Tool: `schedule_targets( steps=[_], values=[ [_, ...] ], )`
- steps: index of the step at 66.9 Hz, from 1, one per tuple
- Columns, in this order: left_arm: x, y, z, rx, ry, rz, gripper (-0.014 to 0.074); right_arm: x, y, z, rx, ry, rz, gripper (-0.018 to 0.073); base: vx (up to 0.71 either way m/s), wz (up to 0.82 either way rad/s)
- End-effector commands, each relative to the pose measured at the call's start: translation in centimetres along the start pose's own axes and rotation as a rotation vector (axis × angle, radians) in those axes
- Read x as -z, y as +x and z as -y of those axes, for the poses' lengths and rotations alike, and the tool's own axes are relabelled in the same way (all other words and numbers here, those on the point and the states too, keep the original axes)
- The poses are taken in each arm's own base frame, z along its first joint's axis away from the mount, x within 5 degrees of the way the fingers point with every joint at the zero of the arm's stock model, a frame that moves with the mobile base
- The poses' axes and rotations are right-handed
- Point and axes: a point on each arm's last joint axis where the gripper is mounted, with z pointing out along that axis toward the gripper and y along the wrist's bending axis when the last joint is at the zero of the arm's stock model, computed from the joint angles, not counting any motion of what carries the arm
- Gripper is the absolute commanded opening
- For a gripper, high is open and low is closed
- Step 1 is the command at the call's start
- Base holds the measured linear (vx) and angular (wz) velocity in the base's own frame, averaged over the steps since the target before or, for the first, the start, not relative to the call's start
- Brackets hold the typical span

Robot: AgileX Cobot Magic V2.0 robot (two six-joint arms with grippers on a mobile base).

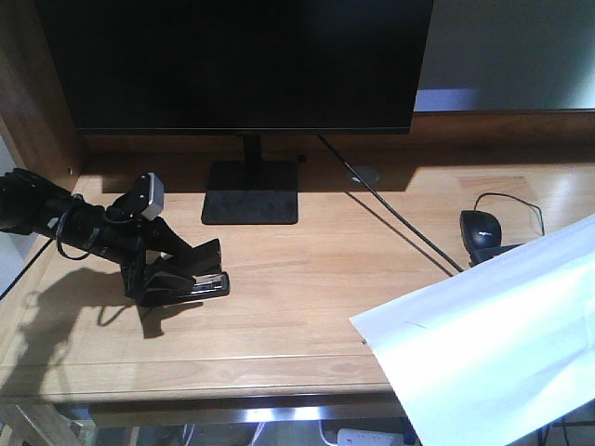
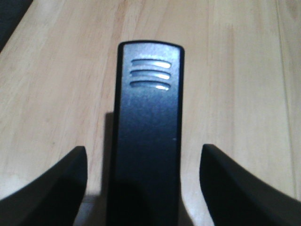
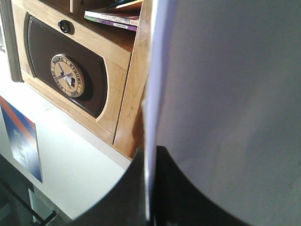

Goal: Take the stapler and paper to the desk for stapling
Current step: 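Lower the stapler onto the desk near the monitor stand with the left gripper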

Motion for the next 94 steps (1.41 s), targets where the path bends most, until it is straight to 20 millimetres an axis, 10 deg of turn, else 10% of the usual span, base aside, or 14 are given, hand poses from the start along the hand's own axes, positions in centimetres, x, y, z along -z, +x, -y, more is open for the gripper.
schedule_targets(
  steps=[1, 54, 94],
  values=[
    [2.7, -4.2, 0.6, -0.044, -0.022, 0.096, 0.0501, -0.5, -0.5, -1.3, 0.019, -0.089, 0.026, -0.0005, 0.0, 0.0],
    [3.9, -6.8, 1.6, -0.124, -0.046, 0.082, -0.001, -0.5, -0.5, -1.3, 0.019, -0.089, 0.026, -0.0005, 0.0, 0.0],
    [3.9, -6.8, 1.6, -0.123, -0.047, 0.085, -0.0006, -0.5, -0.5, -1.3, 0.019, -0.089, 0.026, -0.0005, 0.0, 0.0]
  ],
)
